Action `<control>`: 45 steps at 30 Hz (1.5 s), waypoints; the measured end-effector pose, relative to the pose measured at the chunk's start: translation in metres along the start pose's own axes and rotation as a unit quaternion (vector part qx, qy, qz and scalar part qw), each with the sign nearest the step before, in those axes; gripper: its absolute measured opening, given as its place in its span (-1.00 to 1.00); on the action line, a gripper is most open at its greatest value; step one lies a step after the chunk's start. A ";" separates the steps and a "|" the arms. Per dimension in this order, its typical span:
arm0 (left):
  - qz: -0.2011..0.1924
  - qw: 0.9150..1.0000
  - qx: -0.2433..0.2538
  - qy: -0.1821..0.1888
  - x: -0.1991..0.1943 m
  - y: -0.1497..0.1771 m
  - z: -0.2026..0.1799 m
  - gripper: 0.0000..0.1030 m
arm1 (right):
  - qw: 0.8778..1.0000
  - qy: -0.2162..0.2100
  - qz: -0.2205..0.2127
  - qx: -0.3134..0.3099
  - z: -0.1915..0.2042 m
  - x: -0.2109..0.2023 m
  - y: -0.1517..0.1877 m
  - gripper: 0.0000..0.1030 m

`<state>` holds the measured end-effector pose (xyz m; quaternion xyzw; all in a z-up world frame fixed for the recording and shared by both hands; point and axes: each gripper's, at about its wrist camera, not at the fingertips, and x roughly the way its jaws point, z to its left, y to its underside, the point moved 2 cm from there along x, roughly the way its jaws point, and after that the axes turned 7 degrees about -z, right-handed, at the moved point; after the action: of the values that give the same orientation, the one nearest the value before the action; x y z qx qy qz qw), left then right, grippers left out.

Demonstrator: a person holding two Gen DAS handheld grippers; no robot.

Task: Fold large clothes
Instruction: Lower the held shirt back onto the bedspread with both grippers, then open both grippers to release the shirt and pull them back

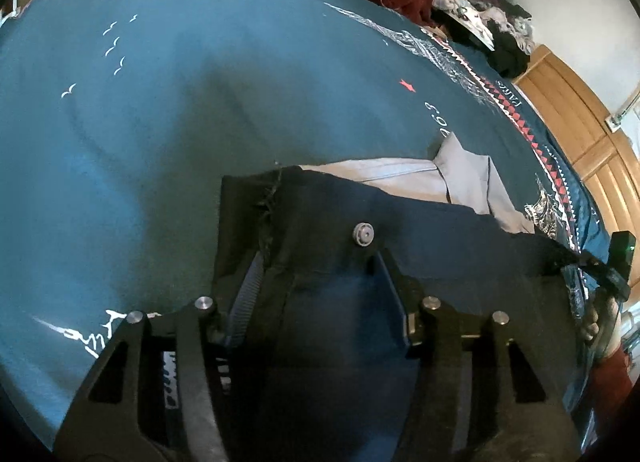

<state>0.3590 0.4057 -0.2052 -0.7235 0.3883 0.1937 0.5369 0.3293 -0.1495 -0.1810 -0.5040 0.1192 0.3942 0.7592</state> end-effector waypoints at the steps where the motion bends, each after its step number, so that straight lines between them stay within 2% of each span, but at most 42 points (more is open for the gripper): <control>1: 0.000 1.000 0.001 -0.001 0.001 0.000 0.000 0.08 | 1.000 0.000 0.006 0.002 -0.001 0.004 0.001 0.65; 3: -0.004 1.000 0.000 -0.005 0.002 0.000 0.000 0.08 | 1.000 0.009 0.024 -0.005 -0.001 0.019 0.005 0.65; 6: -0.004 1.000 -0.001 -0.005 0.002 0.000 0.000 0.09 | 0.995 0.066 0.059 -0.038 0.000 0.049 0.010 0.58; 9: -0.002 1.000 0.002 -0.008 0.003 -0.001 0.000 0.09 | 0.992 0.092 0.070 -0.045 -0.002 0.066 0.009 0.19; 11: 0.000 1.000 0.007 -0.013 0.003 -0.002 -0.002 0.07 | 0.992 0.102 0.069 -0.041 -0.004 0.070 0.004 -0.64; 13: -0.007 1.000 0.014 -0.021 0.001 -0.005 -0.005 -0.07 | 0.994 0.102 0.037 -0.028 -0.004 0.059 -0.007 -0.83; 15: -0.017 1.000 0.013 -0.023 0.000 -0.007 -0.004 -0.11 | 0.994 0.102 0.002 -0.033 0.001 0.045 -0.018 -0.87; 17: -0.019 0.999 -0.002 -0.027 0.004 -0.007 0.003 -0.10 | 0.993 0.110 0.008 -0.033 -0.005 0.053 -0.021 -0.89; 19: -0.019 0.999 -0.025 -0.024 0.009 -0.007 0.011 -0.11 | 0.991 0.128 0.032 -0.031 -0.014 0.071 -0.015 -0.90; 20: -0.019 0.999 -0.034 -0.020 0.008 -0.007 0.013 -0.13 | 0.989 0.131 0.060 -0.032 -0.018 0.084 -0.009 -0.90; 22: -0.020 0.998 -0.033 -0.042 -0.002 -0.008 0.009 -0.12 | 0.987 0.143 0.066 -0.043 -0.014 0.086 -0.007 -0.83; 23: -0.022 0.999 -0.018 -0.046 -0.011 -0.008 0.002 -0.11 | 0.983 0.164 0.063 -0.057 -0.005 0.079 -0.010 -0.58; 25: -0.040 0.997 0.044 -0.050 -0.040 -0.002 -0.023 -0.07 | 0.978 0.187 0.040 -0.088 0.019 0.057 -0.014 -0.38; 27: -0.052 0.994 0.089 -0.029 -0.071 0.017 -0.048 0.13 | 0.980 0.170 0.005 -0.101 0.053 0.021 -0.007 -0.31; 29: -0.047 0.993 0.111 -0.007 -0.094 0.051 -0.062 0.19 | 0.984 0.143 -0.014 -0.105 0.078 -0.005 0.014 -0.15; 31: -0.030 0.994 0.101 -0.021 -0.103 0.082 -0.054 0.20 | 0.988 0.118 -0.004 -0.098 0.098 -0.019 0.051 -0.11; 33: 0.006 0.994 0.076 -0.078 -0.106 0.121 -0.024 0.21 | 0.988 0.112 0.030 -0.099 0.108 -0.018 0.094 -0.10; 34: 0.006 0.994 0.059 -0.087 -0.112 0.131 -0.012 0.21 | 0.987 0.115 0.050 -0.102 0.109 -0.015 0.113 -0.08; 35: -0.010 0.997 0.036 -0.071 -0.124 0.139 -0.002 0.17 | 0.985 0.123 0.068 -0.105 0.108 -0.014 0.134 -0.04; 36: -0.021 0.998 0.011 -0.062 -0.139 0.145 0.007 0.09 | 0.982 0.134 0.067 -0.112 0.110 -0.016 0.149 -0.01; 39: -0.044 0.994 -0.011 -0.097 -0.173 0.148 0.021 0.03 | 0.980 0.160 0.064 -0.103 0.118 -0.033 0.151 0.02; 42: -0.064 0.992 -0.033 -0.106 -0.194 0.150 0.030 0.05 | 0.982 0.159 0.042 -0.094 0.137 -0.057 0.151 0.03; 45: -0.089 0.988 -0.057 -0.111 -0.207 0.153 0.040 0.19 | 0.983 0.143 0.049 -0.106 0.168 -0.067 0.164 0.17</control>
<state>0.1181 0.4971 -0.1707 -0.7585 0.2484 0.2461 0.5500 0.1311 -0.0072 -0.1741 -0.6265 0.2084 0.3653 0.6562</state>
